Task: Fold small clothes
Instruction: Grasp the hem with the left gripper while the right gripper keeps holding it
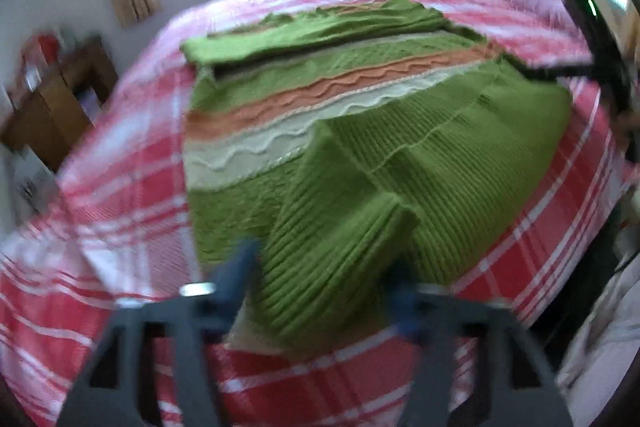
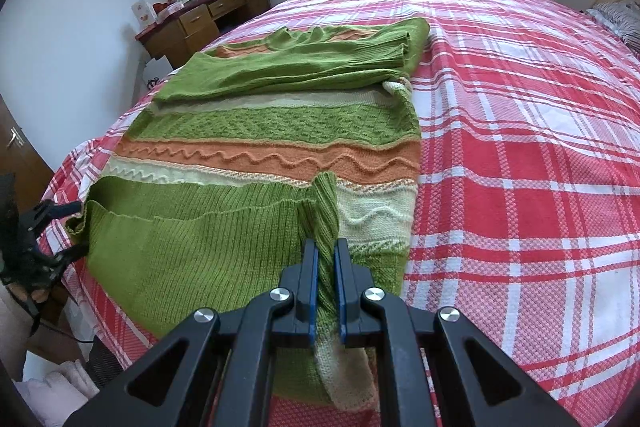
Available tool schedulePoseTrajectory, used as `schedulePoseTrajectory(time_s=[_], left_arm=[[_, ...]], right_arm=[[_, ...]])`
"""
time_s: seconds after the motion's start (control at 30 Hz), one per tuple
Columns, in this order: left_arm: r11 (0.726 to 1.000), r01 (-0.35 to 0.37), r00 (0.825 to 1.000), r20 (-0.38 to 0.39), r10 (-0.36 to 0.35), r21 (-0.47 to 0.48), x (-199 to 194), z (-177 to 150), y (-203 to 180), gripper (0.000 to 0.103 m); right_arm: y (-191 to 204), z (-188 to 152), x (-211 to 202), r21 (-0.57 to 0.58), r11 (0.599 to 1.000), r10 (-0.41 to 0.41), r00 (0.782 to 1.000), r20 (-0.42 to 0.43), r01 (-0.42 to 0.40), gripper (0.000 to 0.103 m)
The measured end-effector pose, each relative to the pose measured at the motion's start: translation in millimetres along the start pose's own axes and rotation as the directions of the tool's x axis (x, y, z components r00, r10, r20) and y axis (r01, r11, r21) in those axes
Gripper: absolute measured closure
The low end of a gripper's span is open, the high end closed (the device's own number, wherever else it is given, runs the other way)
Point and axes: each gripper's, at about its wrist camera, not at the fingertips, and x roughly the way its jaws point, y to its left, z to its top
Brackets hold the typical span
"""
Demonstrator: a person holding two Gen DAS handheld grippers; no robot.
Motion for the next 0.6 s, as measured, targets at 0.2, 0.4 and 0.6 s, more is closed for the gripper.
schedulePoseTrajectory(time_s=[0.2,0.4,0.6], left_arm=[[0.948,0.164,0.984,0.106,-0.14,-0.271,-15.7,-4.3,53.1,0.092],[0.984,0.096,0.995,0.053,-0.089,-0.153,-4.2,0.5,27.2,0.066],[0.977,0.13,0.99,0.085,-0.116,-0.17,2.8,8.4,29.2,0.052]], right_arm=[[-5.5,-0.9,-0.3,0.031,0.999,0.029,1.0,0.011,-0.03,0.096],[-7.2,-3.6,-2.6,0.046,0.998,0.042,0.999,0.03,-0.043,0.096],[0.7,-1.1,-7.2,-0.007,1.0,0.028,0.999,0.026,-0.028,0.094]])
